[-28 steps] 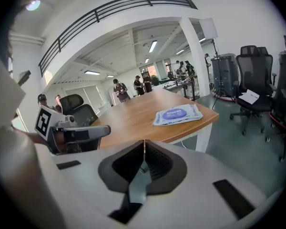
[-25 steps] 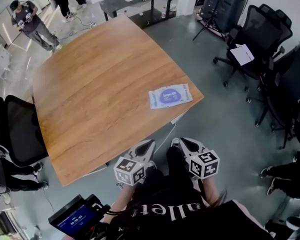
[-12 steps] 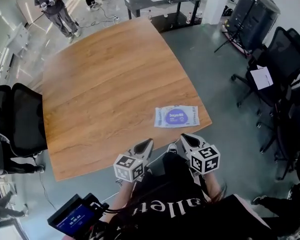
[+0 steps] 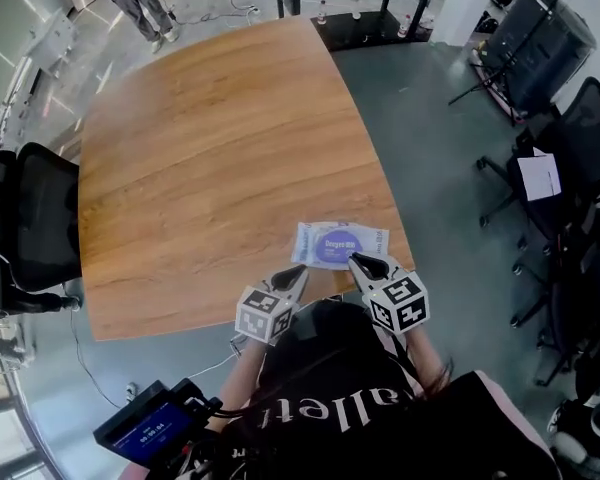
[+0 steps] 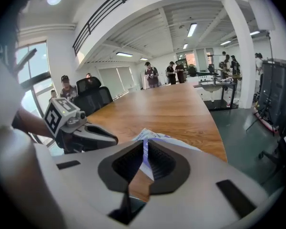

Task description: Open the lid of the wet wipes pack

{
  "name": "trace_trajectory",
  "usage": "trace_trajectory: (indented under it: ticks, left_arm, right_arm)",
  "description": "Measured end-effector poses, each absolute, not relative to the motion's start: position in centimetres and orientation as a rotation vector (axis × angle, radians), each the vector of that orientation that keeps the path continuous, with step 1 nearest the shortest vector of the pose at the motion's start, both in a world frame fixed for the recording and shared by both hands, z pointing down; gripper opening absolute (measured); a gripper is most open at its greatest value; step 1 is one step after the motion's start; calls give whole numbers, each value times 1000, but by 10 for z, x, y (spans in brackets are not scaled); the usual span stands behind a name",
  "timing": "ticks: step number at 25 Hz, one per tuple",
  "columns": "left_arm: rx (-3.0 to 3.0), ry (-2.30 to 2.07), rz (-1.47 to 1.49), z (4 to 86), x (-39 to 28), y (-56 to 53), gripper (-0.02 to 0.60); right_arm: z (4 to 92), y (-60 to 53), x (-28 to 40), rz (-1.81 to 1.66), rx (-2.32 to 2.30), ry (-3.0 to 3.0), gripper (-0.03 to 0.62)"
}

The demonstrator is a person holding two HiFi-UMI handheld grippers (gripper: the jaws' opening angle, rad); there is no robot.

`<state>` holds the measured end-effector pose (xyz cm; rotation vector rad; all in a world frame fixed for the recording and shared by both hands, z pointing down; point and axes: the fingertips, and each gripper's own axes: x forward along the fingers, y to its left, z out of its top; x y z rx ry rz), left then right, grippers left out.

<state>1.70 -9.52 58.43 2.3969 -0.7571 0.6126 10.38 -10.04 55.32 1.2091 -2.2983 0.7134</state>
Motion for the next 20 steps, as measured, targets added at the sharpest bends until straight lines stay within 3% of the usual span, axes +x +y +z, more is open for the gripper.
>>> trace_trajectory:
  ticks: [5,9,20]
  left_arm:
    - [2380,-779,760,605,24,-112,3]
    - [2365,-806,902,622,20,-117,2]
    - [2408,-756,1042,642,22,-119,3]
  right_arm:
    - [573,-103,98,514,984,-2249,20]
    - [585,-100,88,347,784,-2198,95]
    - [617,-101,67,-3,522,-2068,109]
